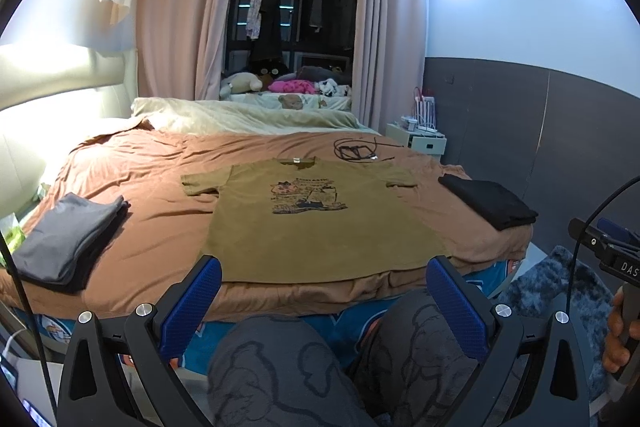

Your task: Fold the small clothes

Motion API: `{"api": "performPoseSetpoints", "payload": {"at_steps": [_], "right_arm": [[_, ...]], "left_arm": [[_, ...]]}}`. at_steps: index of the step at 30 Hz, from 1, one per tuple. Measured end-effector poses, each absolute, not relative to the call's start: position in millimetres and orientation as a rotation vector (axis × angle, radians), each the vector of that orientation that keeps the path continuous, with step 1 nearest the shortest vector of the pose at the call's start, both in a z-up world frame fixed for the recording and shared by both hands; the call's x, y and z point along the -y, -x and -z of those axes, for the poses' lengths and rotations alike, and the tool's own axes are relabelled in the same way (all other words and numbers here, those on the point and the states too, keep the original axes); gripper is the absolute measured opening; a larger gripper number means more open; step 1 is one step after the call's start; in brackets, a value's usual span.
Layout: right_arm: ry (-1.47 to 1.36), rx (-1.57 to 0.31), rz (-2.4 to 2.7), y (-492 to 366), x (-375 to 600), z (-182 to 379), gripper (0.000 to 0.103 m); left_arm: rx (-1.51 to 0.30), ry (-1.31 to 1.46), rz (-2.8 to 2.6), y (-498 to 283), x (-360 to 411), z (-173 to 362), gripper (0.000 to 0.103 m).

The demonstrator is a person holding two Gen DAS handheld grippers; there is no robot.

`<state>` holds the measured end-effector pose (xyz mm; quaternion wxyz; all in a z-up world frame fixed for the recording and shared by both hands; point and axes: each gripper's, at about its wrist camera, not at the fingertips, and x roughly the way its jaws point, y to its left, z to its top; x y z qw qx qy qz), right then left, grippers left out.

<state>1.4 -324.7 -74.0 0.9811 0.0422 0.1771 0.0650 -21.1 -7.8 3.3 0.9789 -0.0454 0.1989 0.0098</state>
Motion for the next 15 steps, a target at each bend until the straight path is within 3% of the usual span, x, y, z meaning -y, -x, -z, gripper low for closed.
{"api": "performPoseSetpoints", "payload": {"at_steps": [15], "right_arm": [[-0.099,-0.368,-0.148,-5,325,76,0.103]], "left_arm": [[-0.385,0.11,-0.024,30,-4,-11,0.103]]}}
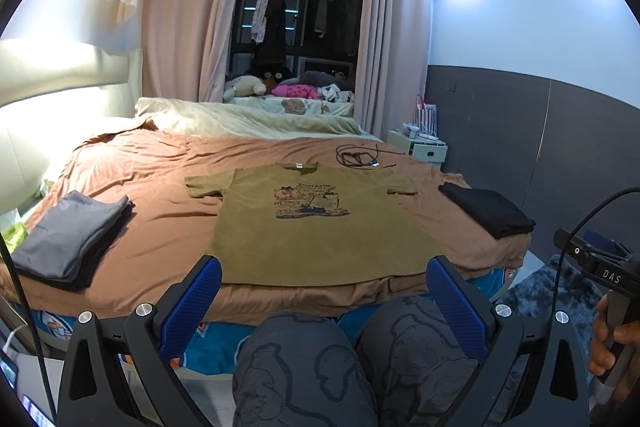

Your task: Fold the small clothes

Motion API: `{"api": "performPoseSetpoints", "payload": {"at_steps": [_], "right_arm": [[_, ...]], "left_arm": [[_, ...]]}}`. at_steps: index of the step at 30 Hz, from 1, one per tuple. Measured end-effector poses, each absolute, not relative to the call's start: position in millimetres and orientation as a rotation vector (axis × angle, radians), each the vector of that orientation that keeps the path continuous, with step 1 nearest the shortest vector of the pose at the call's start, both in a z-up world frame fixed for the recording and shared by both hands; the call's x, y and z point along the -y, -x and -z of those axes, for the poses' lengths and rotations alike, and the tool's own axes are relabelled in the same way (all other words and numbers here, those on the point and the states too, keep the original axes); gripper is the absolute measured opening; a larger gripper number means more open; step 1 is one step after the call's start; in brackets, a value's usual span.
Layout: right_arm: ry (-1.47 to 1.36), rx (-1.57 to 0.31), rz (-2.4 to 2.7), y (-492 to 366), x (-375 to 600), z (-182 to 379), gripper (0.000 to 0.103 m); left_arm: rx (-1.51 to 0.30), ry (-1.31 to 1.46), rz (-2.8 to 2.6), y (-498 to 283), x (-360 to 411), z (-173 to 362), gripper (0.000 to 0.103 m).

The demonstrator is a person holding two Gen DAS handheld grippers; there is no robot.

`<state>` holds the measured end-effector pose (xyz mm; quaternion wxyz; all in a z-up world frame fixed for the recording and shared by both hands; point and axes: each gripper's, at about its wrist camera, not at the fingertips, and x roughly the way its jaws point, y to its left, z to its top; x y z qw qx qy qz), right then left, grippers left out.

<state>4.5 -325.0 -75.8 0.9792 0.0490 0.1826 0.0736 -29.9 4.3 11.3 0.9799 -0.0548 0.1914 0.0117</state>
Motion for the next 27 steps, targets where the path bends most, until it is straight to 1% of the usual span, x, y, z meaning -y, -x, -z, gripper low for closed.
{"api": "performPoseSetpoints", "payload": {"at_steps": [13,27], "right_arm": [[-0.083,-0.371,-0.144,-5.7,325.5,72.8,0.103],[-0.076,-0.367,-0.132,-4.1,325.1,72.9,0.103]], "left_arm": [[-0.347,0.092,-0.081,35.8,-3.6,-13.7,0.103],[-0.362,0.08,-0.092,31.0,-4.3,-12.6,0.103]]}}
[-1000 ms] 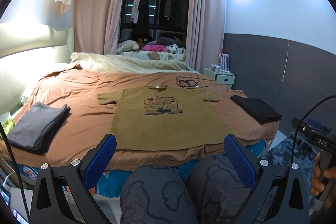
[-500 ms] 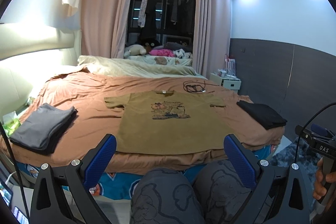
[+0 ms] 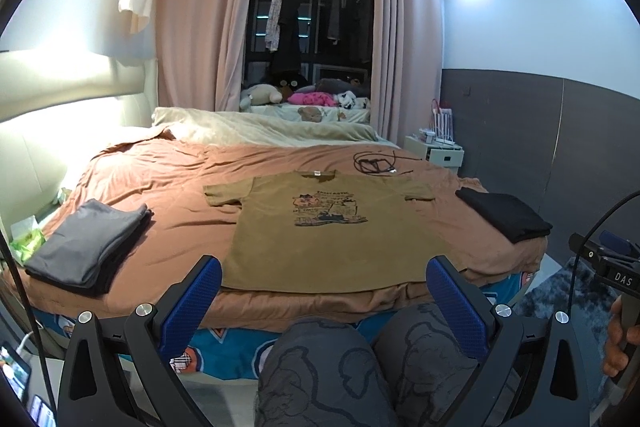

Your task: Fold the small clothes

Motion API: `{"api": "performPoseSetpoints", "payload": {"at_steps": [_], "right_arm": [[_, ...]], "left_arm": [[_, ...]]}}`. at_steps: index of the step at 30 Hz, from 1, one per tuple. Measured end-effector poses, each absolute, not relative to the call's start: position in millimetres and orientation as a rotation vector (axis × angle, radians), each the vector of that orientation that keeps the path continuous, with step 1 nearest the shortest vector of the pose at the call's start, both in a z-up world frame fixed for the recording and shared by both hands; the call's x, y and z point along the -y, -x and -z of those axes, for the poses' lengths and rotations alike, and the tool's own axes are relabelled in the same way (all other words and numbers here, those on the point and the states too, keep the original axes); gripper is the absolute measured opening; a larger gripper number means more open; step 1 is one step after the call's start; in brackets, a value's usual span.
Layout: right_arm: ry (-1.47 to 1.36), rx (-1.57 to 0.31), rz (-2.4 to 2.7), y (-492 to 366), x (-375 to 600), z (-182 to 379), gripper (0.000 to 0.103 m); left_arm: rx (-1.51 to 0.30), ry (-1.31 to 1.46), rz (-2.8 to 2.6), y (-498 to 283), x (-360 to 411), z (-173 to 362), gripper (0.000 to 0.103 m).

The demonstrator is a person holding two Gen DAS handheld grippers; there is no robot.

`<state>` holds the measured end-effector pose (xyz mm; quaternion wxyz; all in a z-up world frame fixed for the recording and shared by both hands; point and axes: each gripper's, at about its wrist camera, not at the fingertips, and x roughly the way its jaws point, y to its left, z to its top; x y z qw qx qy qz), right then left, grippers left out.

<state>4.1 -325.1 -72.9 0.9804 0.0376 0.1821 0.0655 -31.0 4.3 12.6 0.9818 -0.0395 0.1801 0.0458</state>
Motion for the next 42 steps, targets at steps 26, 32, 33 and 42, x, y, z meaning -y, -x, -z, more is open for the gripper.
{"api": "performPoseSetpoints", "payload": {"at_steps": [26,32,33,42], "right_arm": [[-0.089,-0.402,-0.143,-38,315,77,0.103],[-0.08,-0.438,-0.164,-57,301,79,0.103],[-0.078,-0.446,-0.168,-60,300,78,0.103],[-0.079,-0.481,-0.216,-92,290,63,0.103]], "left_arm": [[-0.411,0.095,-0.041,-16,-25,-2,0.103],[-0.435,0.115,-0.047,-42,-43,3,0.103],[-0.441,0.118,-0.049,-46,-46,5,0.103],[-0.506,0.153,-0.064,-89,-77,12,0.103]]}}
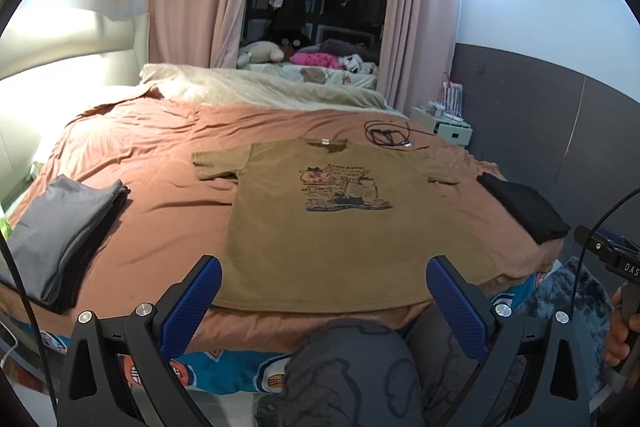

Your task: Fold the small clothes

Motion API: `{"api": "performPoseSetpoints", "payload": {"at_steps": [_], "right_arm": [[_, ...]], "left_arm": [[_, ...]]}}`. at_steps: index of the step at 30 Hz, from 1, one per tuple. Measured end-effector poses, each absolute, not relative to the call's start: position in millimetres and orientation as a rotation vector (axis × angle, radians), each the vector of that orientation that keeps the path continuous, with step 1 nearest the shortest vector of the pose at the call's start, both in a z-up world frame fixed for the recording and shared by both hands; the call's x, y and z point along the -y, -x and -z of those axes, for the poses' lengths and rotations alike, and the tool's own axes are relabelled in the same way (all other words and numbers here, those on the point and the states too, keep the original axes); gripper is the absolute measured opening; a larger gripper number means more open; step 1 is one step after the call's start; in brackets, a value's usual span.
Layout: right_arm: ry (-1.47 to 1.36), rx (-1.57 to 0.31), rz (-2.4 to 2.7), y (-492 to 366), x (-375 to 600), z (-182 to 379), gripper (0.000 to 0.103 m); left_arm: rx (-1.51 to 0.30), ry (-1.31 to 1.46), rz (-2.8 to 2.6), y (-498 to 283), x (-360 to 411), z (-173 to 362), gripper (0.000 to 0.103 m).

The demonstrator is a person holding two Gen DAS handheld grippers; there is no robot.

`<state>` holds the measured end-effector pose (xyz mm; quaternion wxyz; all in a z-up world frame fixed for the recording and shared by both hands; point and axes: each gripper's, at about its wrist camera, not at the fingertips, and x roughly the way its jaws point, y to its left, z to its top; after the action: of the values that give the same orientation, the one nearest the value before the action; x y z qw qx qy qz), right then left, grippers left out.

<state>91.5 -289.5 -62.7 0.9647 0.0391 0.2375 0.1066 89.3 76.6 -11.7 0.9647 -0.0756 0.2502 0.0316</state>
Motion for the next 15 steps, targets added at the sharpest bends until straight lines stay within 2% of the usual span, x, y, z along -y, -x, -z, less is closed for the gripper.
{"api": "performPoseSetpoints", "payload": {"at_steps": [15], "right_arm": [[-0.085,-0.565,-0.275,-185,280,46,0.103]], "left_arm": [[-0.556,0.222,-0.102,-175,-139,16,0.103]]}}
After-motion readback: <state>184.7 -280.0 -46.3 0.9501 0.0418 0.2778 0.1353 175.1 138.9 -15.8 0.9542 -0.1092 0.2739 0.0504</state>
